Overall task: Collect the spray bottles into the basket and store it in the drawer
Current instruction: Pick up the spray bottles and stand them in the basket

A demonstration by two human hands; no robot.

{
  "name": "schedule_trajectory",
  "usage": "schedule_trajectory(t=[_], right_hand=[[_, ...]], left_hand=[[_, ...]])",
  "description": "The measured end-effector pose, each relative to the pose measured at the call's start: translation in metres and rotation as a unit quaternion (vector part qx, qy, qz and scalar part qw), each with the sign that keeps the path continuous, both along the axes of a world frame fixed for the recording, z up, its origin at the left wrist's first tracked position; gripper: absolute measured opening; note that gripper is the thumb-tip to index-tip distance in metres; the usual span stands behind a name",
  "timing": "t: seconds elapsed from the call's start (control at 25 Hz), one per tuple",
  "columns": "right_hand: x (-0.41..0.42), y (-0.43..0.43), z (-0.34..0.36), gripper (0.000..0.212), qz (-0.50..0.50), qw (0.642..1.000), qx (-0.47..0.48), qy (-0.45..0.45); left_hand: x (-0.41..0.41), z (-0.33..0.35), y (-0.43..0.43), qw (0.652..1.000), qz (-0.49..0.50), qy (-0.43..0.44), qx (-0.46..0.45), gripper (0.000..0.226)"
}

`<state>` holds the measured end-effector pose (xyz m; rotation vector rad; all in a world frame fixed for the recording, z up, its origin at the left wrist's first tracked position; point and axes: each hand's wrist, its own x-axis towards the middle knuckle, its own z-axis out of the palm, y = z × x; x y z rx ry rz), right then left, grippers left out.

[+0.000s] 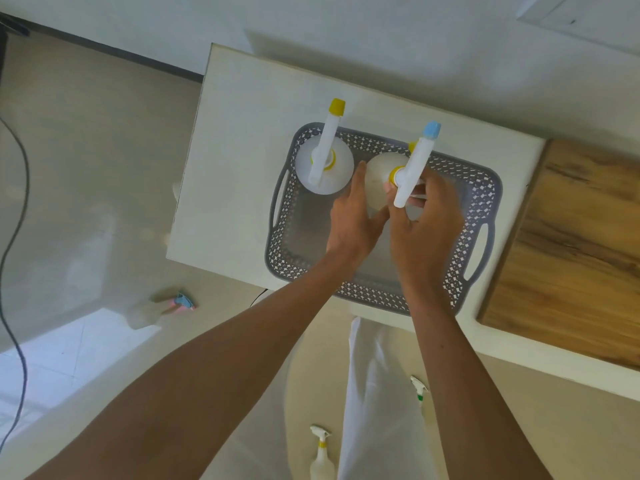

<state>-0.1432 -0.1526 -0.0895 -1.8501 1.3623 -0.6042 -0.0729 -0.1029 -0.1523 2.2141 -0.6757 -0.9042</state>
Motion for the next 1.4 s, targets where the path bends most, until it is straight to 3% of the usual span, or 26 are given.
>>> schedule_trajectory(t=[0.24,0.44,0.6,0.76,0.88,1.04,1.24,1.4], right_hand=[[0.002,0.003,-0.006,0.036,-0.021,1.0,-0.004,0.012],[-0.009,0.024,-0.009,0.054,-0.104,0.993,0.046,0.029],[-0.048,0.076,-0.005,0.044,-0.218,0.973,0.078,0.025],[-0.105,0.143,-0.003,0.036,-0.322,0.94,0.104,0.044],[-0.155,0.197,-0.007,0.036,-0.377,0.913,0.145,0.06],[-0.226,0.267,-0.026,0.038,-0.433,0.877,0.193,0.075],[-0.325,0.332,-0.066,0.037,-0.467,0.846,0.234,0.108],[-0.403,0.368,-0.122,0.047,-0.415,0.842,0.287,0.192]], left_hand=[[0.004,0.001,0.006,1.0,-0.012,0.021,0.019,0.086],[-0.001,0.027,0.037,0.998,-0.025,0.061,0.022,0.088],[-0.013,0.042,0.082,0.984,-0.166,0.058,0.022,0.078],[-0.048,0.048,0.119,0.949,-0.313,0.03,0.028,0.06],[-0.09,0.044,0.136,0.899,-0.431,-0.071,-0.02,0.046],[-0.153,0.028,0.145,0.79,-0.566,-0.21,-0.105,0.039],[-0.246,0.003,0.172,0.68,-0.704,-0.187,-0.084,0.04],[-0.323,-0.047,0.206,0.576,-0.793,-0.195,-0.036,0.057]])
